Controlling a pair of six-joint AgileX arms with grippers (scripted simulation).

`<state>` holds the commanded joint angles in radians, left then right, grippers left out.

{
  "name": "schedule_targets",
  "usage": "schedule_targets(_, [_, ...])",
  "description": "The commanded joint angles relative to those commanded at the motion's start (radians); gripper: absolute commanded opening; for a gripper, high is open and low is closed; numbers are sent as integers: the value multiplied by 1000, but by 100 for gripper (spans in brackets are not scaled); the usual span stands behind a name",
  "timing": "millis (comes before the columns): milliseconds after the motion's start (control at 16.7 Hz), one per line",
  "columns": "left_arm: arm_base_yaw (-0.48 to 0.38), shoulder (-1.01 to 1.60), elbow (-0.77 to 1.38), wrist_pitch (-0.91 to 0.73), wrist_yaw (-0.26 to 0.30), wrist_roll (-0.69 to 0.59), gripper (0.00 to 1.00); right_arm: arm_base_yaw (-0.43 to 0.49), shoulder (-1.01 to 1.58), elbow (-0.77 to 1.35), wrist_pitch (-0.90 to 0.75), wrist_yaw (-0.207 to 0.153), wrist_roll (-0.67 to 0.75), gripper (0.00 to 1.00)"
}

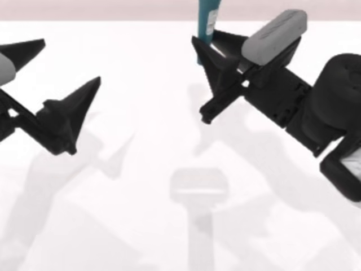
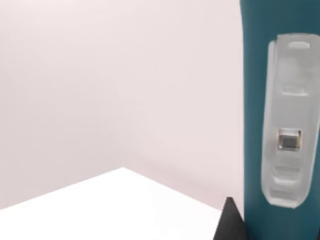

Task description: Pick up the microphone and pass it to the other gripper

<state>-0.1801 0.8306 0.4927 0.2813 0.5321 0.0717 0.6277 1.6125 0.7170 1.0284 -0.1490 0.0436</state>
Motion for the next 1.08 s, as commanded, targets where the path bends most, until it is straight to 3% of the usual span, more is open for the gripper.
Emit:
schedule_targets(240, [-61,271,164,94,177,23,100,0,0,0,0,0,0,0])
schedule_targets(480, [-97,425,270,158,284,41,100,0,0,0,0,0,0,0])
schedule_targets(900, [-99,444,283,165,294,43,100,0,0,0,0,0,0,0])
schedule_targets(1080, [-148,506,334,181,253,41,100,0,0,0,0,0,0,0])
